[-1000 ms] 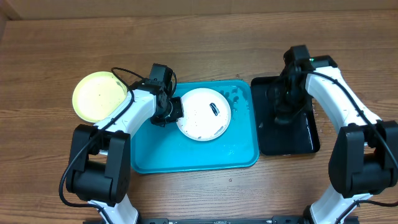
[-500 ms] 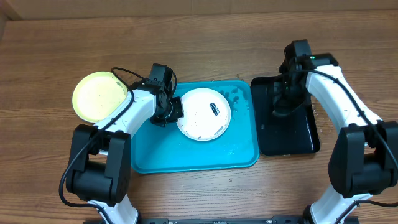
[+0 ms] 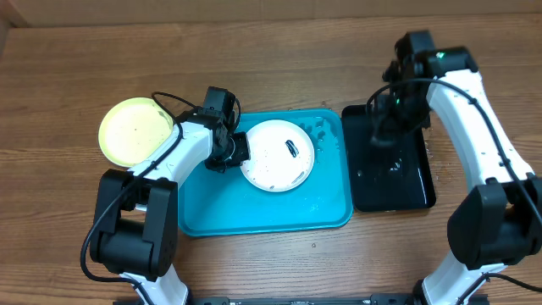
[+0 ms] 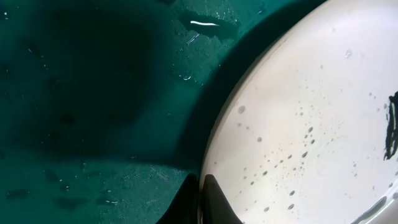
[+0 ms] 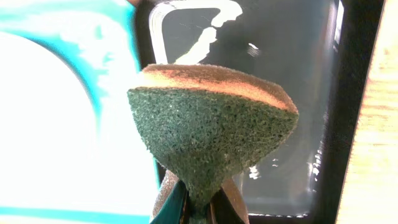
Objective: Clean dirty plates on tray and stack at the side
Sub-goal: 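Scrub the white plate with the sponge in the right gripper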
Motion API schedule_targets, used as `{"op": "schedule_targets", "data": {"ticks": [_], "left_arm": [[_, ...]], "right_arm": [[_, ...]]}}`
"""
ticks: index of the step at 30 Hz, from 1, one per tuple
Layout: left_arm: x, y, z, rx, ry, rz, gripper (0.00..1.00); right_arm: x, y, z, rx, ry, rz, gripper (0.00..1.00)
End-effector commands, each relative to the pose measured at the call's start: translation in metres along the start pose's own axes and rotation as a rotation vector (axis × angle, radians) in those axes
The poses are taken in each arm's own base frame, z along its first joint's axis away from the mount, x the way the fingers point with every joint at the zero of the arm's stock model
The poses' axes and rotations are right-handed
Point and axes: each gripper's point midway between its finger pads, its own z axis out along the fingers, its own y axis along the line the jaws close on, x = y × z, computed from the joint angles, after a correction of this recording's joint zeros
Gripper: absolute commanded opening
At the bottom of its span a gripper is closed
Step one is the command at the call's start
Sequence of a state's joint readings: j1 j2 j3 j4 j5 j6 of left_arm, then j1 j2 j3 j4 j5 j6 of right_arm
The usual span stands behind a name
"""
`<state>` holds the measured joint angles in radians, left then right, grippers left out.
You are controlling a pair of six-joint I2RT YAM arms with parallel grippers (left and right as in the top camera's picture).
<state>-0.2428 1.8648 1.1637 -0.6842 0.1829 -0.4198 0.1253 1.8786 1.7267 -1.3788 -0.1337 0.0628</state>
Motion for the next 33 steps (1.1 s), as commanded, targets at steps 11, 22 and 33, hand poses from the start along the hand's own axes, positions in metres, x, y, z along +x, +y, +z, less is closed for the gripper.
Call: {"op": "schedule_targets", "data": {"ticks": [11, 22, 33], "left_arm": [[0.006, 0.001, 0.007, -0.008, 0.023, -0.011, 0.04], [0.007, 0.001, 0.007, -0.009, 0.026, -0.004, 0.04], [0.007, 0.001, 0.007, -0.009, 0.026, -0.004, 0.04]], "right_arm": [[0.022, 0.160, -0.014, -0.261, -0.068, -0.342, 0.04], [0.026, 0.176, 0.034, 0.031, -0.202, -0.394, 0.04], [0.021, 0.171, 0.059, 0.047, -0.215, -0.385, 0.04]]}}
